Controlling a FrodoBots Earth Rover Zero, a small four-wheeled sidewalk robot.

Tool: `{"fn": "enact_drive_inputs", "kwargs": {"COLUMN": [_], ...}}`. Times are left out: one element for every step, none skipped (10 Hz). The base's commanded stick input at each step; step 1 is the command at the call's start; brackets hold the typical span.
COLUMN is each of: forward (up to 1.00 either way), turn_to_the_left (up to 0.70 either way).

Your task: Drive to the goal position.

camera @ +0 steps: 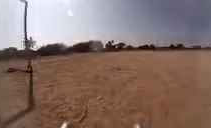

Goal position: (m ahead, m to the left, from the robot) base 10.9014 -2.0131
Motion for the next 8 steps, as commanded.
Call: {"fn": "enact_drive_inputs", "kwargs": {"forward": [0.7, 0.7, 0.7, 0.7, 0.7, 0.7, 0.7, 0.7], "turn_to_the_left": [0.0, 0.0, 0.0, 0.0, 0.0, 0.0, 0.0, 0.0]}}
